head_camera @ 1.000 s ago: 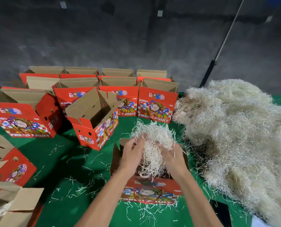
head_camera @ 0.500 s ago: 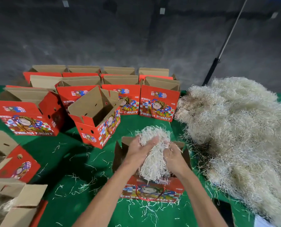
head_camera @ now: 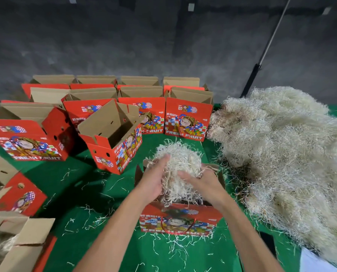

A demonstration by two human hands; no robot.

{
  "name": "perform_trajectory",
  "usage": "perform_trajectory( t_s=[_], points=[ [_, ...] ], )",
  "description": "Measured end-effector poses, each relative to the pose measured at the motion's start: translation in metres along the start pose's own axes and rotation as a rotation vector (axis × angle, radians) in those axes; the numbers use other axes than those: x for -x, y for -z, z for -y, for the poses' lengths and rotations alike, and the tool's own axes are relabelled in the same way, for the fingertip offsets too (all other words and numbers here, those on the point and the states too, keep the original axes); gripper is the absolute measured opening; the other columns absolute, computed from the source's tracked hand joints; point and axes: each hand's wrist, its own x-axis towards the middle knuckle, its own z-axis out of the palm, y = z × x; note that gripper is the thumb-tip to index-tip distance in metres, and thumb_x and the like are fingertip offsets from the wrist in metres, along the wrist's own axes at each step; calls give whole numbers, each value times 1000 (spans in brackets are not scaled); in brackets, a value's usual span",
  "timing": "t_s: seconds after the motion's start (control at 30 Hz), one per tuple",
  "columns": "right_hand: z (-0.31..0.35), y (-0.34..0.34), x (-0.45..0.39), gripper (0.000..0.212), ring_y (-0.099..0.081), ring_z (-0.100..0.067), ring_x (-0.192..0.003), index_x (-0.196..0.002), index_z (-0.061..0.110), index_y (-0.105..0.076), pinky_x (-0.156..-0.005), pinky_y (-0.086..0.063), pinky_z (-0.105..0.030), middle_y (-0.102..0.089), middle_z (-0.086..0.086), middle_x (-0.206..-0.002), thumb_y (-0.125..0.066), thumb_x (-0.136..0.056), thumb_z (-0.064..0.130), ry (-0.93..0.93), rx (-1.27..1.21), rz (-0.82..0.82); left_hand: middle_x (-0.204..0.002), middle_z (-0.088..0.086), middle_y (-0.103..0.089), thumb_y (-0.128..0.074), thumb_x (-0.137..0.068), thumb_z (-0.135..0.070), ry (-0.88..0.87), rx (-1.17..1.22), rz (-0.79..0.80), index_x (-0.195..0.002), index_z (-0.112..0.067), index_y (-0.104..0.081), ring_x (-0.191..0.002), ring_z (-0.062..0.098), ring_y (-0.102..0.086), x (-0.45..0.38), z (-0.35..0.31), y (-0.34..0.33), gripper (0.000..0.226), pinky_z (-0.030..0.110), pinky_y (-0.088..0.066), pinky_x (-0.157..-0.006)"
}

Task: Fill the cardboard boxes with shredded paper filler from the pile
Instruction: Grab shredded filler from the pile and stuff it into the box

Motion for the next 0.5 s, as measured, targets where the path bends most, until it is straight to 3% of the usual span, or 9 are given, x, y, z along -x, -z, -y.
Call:
perform_trajectory(
  t_s=[0.07,0.1,0.13,0.17,0.27,0.3,0.37,0.43,0.5],
  points=[
    [-3,-7,-2,33,-40,-18,-43,-75,15,-52,-54,-30,-32,-43,-1,-53,-67,-90,41,-10,-32,-60,-154,-3,-40,-68,-87,-44,-26,-99,-101,-155,-29,-20,-138,19,-43,-2,10,-7,84,49,-35,-110],
    [-6,-5,-3,27,-29,-9,-62,-74,17,-51,-51,-48,-34,-51,0,-55,-66,-92,31,-15,-66,-98,-145,-9,-51,-70,-87,-44,-76,-146,-165,-155,-28,-22,-130,13,-52,-1,12,-7,85,47,-43,-103],
    [-8,0,-2,22,-71,-26,-76,-77,21,-52,-69,-60,-39,-60,2,-59,-65,-94,25,-20,-100,-123,-137,-11,-59,-74,-83,-45,-114,-136,-212,-153,-27,-27,-120,8,-58,-2,13,-4,86,43,-48,-96],
    [-10,5,-1,20,-60,-10,-51,-79,24,-53,-58,-59,-33,-62,6,-59,-65,-96,23,-7,-124,-129,-136,-7,-60,-78,-78,-47,-120,-83,-247,-150,-26,-32,-116,11,-59,-3,11,1,88,42,-46,-96],
    [-15,23,5,9,-60,-13,-52,-96,14,-58,-62,-52,-34,-68,4,-65,-61,-98,23,8,-80,-119,-144,6,-51,-85,-61,-51,-76,31,-288,-140,-27,-39,-114,22,-51,-8,5,16,95,50,-40,-105],
    [-16,27,5,22,-68,-24,-73,-112,6,-58,-81,-57,-46,-73,-9,-88,-61,-98,23,-7,-81,-126,-144,7,-51,-86,-58,-52,-80,27,-291,-140,-26,-38,-113,23,-50,-10,4,21,99,49,-42,-103],
    [-17,35,8,53,-64,-34,-109,-140,-2,-45,-103,-48,-50,-63,-23,-123,-63,-97,24,-31,-95,-158,-142,5,-51,-87,-60,-53,-73,-15,-302,-143,-24,-36,-121,26,-49,-11,2,28,102,48,-41,-101],
    [-21,38,10,66,-60,-39,-115,-148,-2,-35,-108,-41,-53,-59,-30,-125,-64,-96,26,-35,-121,-187,-137,-3,-55,-86,-63,-52,-68,-62,-279,-143,-23,-35,-124,24,-49,-12,5,34,99,46,-41,-100],
    [-28,40,12,71,-63,-36,-106,-146,-1,-38,-103,-45,-53,-62,-27,-101,-66,-93,36,-55,-149,-205,-129,-13,-57,-83,-61,-51,-70,-94,-273,-143,-23,-35,-121,19,-52,-11,7,38,100,41,-46,-88]
  ],
)
